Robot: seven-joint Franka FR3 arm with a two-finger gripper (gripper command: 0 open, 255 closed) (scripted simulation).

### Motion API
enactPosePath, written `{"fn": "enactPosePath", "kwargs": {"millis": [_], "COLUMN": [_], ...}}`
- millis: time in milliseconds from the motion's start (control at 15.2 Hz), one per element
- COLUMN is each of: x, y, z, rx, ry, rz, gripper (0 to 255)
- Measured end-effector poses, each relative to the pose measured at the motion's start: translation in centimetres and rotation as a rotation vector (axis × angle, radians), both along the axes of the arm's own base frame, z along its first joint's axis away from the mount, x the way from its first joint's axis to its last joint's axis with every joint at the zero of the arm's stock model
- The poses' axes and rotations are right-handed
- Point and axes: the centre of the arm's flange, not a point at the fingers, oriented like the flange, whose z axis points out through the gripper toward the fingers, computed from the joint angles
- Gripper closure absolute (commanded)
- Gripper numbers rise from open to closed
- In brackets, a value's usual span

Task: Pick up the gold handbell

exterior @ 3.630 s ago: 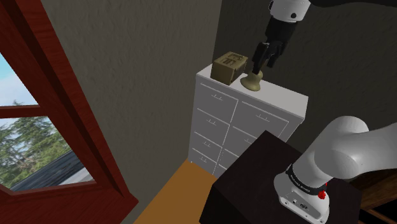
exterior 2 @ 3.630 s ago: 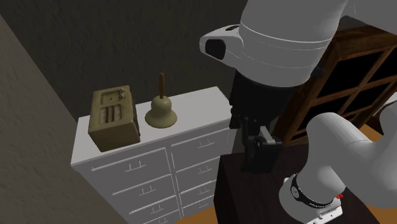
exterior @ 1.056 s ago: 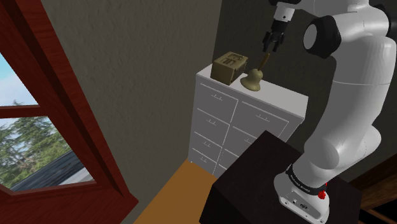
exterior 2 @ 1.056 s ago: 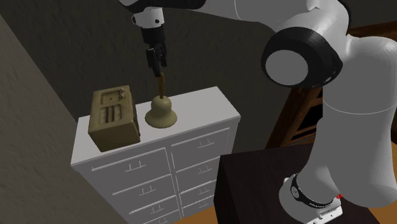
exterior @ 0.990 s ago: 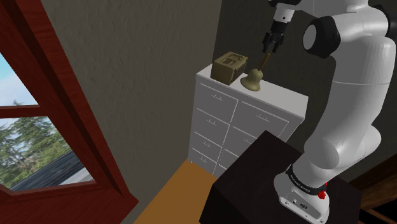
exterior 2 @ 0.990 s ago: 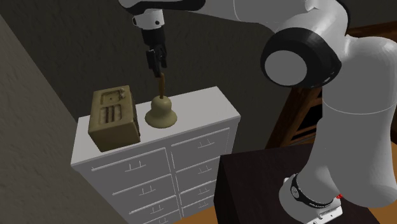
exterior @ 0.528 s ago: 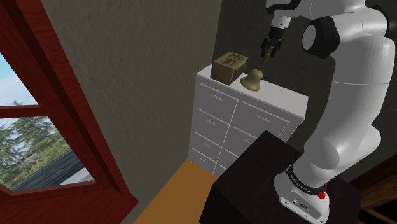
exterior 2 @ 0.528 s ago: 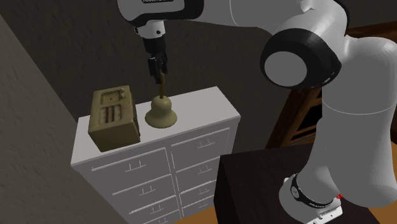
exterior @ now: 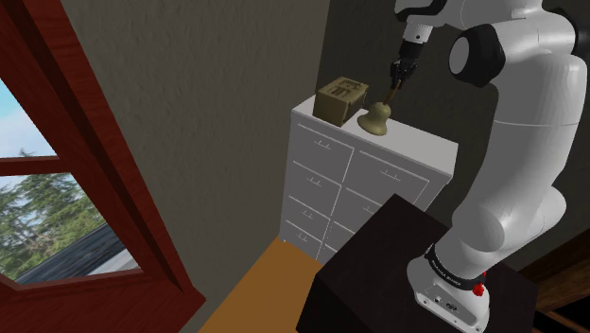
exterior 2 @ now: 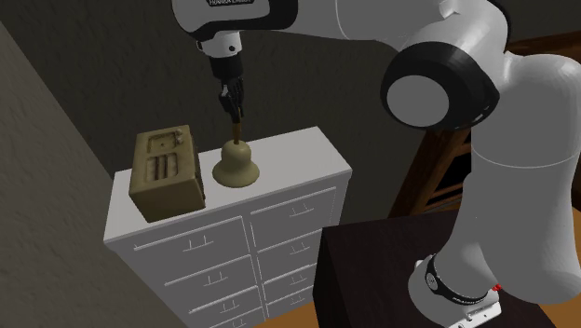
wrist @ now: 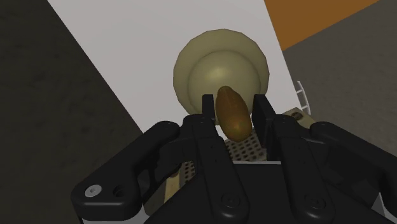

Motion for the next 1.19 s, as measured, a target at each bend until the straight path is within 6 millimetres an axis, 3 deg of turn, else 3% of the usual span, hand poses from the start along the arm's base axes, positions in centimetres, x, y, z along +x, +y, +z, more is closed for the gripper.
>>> {"fn": "enactPosePath", "kwargs": {"millis": [330, 1188], "x": [0.0, 0.1], "y": [0.1, 0.0], "z": [0.9, 7.6], "rx": [0.001, 0.001], "ry": [0.002, 0.002], "rz": [0.000, 0.000], "gripper": [255, 255]}}
